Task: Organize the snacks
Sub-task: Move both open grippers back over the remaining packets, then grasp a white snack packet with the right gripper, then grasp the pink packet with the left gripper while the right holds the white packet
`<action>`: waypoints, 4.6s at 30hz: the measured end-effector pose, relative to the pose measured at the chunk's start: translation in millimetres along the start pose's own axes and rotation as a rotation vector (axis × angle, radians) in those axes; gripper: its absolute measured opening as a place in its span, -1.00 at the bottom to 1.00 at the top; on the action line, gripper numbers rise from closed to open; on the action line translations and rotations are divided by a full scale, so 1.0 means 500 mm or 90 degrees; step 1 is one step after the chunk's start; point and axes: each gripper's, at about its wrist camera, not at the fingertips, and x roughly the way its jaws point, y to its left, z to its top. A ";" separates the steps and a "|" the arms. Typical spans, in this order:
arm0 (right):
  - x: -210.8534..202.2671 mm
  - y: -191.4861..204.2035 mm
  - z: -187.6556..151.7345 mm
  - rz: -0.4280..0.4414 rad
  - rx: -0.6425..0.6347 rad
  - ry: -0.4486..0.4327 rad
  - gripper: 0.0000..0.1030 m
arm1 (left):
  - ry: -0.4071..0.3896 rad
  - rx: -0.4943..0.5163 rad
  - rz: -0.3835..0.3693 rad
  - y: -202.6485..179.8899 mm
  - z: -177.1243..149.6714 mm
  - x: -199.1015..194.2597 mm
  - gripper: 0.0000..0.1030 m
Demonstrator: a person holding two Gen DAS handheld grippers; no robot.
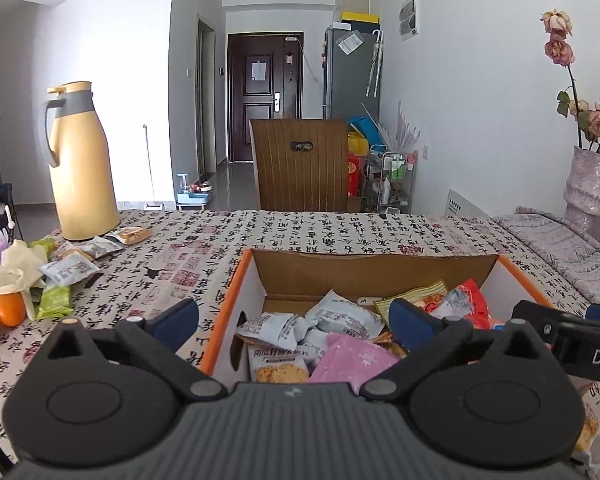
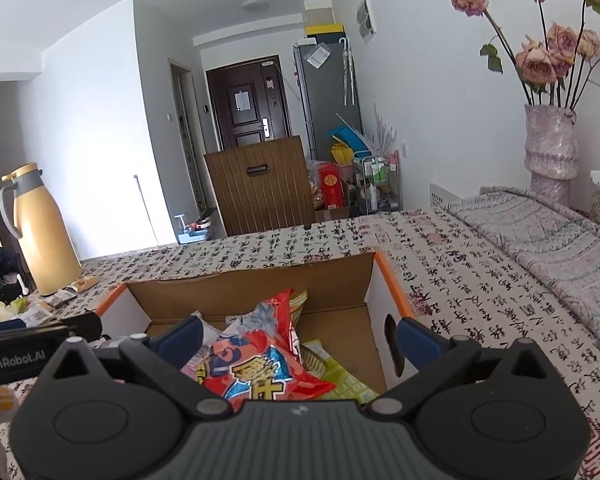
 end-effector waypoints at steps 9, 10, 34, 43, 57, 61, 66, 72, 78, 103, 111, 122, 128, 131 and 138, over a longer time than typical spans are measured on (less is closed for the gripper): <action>-0.068 -0.009 -0.031 0.007 -0.008 0.016 1.00 | 0.010 -0.001 0.000 0.018 -0.036 -0.069 1.00; -0.075 -0.012 -0.036 0.007 -0.010 0.019 1.00 | 0.013 -0.001 0.000 0.019 -0.042 -0.076 1.00; -0.201 -0.050 -0.166 -0.005 -0.024 0.083 1.00 | 0.043 0.001 -0.025 0.054 -0.169 -0.195 1.00; -0.212 -0.046 -0.204 -0.005 -0.032 0.112 1.00 | 0.054 -0.019 -0.024 0.085 -0.198 -0.207 1.00; -0.174 -0.032 -0.208 -0.011 -0.040 0.155 1.00 | 0.059 -0.014 -0.024 0.087 -0.204 -0.207 1.00; -0.152 -0.019 -0.203 -0.014 -0.052 0.167 0.94 | 0.057 -0.013 -0.025 0.086 -0.204 -0.209 1.00; -0.115 -0.009 -0.198 -0.027 -0.055 0.195 0.76 | 0.057 -0.010 -0.027 0.085 -0.204 -0.211 1.00; -0.093 -0.001 -0.201 -0.039 -0.066 0.209 0.65 | 0.057 -0.009 -0.029 0.081 -0.205 -0.212 1.00; -0.097 0.004 -0.205 -0.045 -0.080 0.197 0.31 | 0.059 -0.005 -0.032 0.076 -0.205 -0.211 1.00; -0.167 -0.027 -0.197 -0.024 -0.049 0.114 -0.24 | 0.097 0.023 -0.034 0.031 -0.187 -0.164 1.00; -0.179 -0.054 -0.199 -0.032 -0.033 0.105 -0.24 | 0.142 0.038 -0.022 0.000 -0.179 -0.116 1.00; -0.177 -0.068 -0.205 -0.027 -0.020 0.105 -0.24 | 0.178 0.052 -0.025 -0.036 -0.186 -0.075 0.76; -0.175 -0.073 -0.208 -0.026 -0.017 0.107 -0.24 | 0.196 0.051 -0.035 -0.044 -0.191 -0.062 0.51; -0.174 -0.073 -0.210 -0.024 -0.016 0.107 -0.24 | 0.202 0.050 -0.036 -0.046 -0.193 -0.055 0.41; -0.173 -0.074 -0.211 -0.022 -0.015 0.110 -0.24 | 0.210 0.049 -0.044 -0.048 -0.199 -0.048 0.22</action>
